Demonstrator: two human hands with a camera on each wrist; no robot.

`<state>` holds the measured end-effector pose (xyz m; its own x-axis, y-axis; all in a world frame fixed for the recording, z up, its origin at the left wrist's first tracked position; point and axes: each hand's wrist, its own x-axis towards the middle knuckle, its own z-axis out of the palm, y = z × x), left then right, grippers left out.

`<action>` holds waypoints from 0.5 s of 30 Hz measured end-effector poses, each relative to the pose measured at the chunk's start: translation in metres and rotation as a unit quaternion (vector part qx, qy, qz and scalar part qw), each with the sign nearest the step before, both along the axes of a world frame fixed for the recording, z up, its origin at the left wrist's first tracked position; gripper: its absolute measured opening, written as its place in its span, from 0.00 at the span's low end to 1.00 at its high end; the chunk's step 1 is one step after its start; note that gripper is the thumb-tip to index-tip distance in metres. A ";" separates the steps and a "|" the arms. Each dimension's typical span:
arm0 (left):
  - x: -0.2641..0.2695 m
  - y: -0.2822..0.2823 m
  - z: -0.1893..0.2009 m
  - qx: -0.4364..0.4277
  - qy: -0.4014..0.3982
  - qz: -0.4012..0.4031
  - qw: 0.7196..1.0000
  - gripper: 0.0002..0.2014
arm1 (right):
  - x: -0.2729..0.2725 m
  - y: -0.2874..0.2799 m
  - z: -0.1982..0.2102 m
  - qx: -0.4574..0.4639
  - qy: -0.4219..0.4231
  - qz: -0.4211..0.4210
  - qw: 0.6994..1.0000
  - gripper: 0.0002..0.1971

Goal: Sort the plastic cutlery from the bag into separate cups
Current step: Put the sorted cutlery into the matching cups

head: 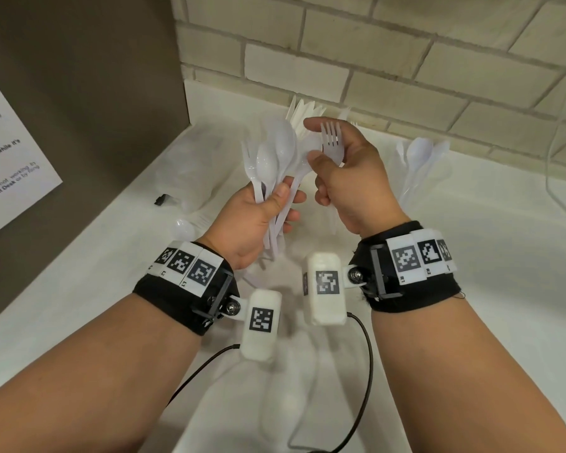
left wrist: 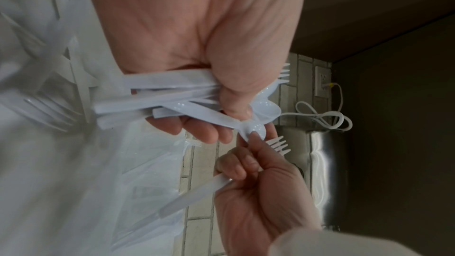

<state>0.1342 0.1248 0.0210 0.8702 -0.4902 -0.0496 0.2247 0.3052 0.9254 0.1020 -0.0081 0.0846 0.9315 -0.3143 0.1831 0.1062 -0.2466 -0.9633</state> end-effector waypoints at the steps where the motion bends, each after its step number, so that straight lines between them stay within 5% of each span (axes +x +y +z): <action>1: 0.000 0.000 0.000 -0.001 0.002 -0.004 1.000 0.08 | 0.001 -0.001 -0.001 -0.011 -0.002 -0.007 1.000 0.17; 15: 0.001 -0.002 -0.004 -0.006 -0.003 -0.026 1.000 0.10 | 0.005 0.002 0.001 -0.211 -0.006 -0.036 0.977 0.16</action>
